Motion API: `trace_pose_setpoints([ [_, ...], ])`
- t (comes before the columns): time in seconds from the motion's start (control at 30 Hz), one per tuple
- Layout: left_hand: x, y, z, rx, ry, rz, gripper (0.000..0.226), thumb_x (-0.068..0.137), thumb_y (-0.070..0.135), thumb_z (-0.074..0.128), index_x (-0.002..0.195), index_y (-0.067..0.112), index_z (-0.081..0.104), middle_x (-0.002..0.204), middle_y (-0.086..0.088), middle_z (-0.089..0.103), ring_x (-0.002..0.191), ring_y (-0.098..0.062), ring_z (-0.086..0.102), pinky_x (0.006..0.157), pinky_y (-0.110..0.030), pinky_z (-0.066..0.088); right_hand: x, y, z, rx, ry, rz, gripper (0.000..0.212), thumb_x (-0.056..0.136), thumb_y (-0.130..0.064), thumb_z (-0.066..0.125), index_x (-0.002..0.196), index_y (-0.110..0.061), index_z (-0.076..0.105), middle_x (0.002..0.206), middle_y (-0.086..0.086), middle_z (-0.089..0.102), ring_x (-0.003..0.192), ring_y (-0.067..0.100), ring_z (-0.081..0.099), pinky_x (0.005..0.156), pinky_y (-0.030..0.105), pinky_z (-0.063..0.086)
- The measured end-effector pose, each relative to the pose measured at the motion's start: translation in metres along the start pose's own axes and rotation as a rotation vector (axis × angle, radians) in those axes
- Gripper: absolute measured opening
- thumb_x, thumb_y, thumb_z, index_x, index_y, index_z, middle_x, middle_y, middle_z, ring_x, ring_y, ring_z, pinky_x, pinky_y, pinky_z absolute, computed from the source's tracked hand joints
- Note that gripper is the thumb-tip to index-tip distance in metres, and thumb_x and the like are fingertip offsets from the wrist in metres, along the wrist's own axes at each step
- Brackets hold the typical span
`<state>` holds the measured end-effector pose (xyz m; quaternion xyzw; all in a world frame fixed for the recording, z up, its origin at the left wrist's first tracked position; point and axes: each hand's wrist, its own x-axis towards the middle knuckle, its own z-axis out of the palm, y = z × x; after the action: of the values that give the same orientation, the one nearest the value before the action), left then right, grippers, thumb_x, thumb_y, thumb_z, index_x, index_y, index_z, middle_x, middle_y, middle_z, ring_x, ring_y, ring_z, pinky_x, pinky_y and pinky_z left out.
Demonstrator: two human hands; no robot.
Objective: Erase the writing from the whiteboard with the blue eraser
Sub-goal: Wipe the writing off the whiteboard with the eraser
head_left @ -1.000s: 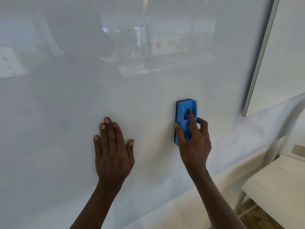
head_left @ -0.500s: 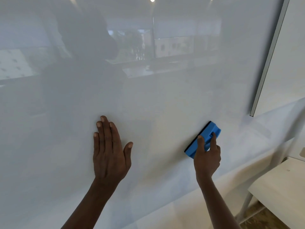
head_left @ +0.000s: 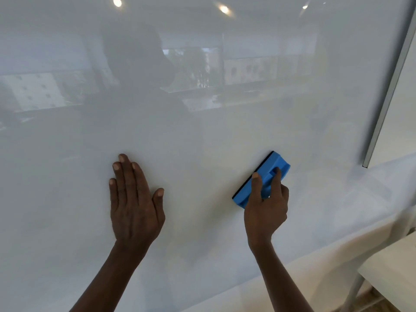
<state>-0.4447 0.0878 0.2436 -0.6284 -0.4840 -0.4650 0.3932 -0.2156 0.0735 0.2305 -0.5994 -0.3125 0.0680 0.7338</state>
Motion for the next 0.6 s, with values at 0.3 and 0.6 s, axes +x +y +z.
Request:
trace_pose_setpoints([
  [0.3, 0.001, 0.0, -0.002, 0.008, 0.014, 0.01, 0.068, 0.106, 0.025, 0.041, 0.158, -0.007, 0.013, 0.165, -0.025, 0.012, 0.16, -0.028, 0.001, 0.129, -0.04, 0.008, -0.038, -0.073, 0.031, -0.136, -0.099, -0.373, 0.058, 0.095, -0.051, 0.054, 0.146, -0.024, 0.047, 0.122, 0.004, 0.058, 0.087, 0.019, 0.064, 0.065, 0.028, 0.054],
  [0.6, 0.006, -0.026, -0.015, 0.019, 0.008, -0.074, 0.075, 0.104, 0.032, 0.041, 0.157, -0.01, 0.008, 0.165, -0.025, 0.003, 0.159, -0.031, -0.004, 0.13, -0.041, 0.003, -0.072, -0.11, 0.044, -0.318, -0.261, -0.756, 0.056, 0.096, -0.052, 0.05, 0.146, -0.027, 0.043, 0.123, 0.008, 0.058, 0.087, 0.016, 0.058, 0.054, 0.021, 0.049],
])
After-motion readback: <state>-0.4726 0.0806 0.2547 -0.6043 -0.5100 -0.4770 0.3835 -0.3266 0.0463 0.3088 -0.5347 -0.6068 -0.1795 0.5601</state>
